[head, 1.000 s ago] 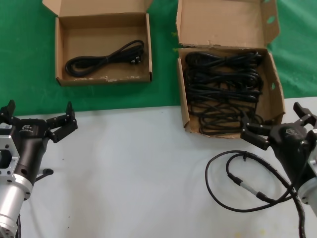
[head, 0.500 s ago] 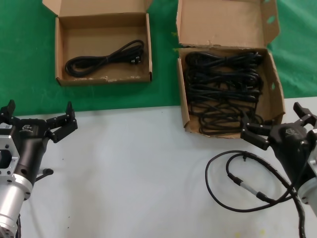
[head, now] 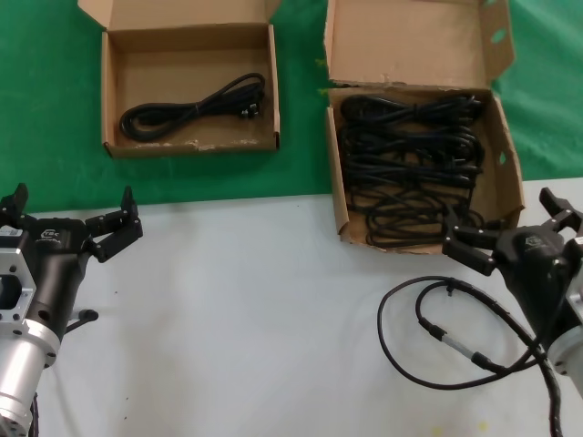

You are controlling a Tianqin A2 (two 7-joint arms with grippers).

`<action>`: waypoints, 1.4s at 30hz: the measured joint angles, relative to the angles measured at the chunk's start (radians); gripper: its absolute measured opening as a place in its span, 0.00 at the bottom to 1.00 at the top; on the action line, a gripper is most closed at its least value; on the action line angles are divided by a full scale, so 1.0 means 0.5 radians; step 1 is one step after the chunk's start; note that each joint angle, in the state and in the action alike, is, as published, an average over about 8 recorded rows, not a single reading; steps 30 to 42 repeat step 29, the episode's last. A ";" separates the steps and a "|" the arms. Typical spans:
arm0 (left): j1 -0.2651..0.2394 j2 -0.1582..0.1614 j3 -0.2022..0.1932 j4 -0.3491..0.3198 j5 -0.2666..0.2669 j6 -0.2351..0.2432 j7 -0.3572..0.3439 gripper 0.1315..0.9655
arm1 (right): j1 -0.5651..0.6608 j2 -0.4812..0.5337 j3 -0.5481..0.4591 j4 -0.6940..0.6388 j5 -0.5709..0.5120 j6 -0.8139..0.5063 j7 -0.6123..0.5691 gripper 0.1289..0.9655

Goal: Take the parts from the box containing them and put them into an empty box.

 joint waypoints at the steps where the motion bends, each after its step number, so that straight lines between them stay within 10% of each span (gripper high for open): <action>1: 0.000 0.000 0.000 0.000 0.000 0.000 0.000 1.00 | 0.000 0.000 0.000 0.000 0.000 0.000 0.000 1.00; 42: 0.000 0.000 0.000 0.000 0.000 0.000 0.000 1.00 | 0.000 0.000 0.000 0.000 0.000 0.000 0.000 1.00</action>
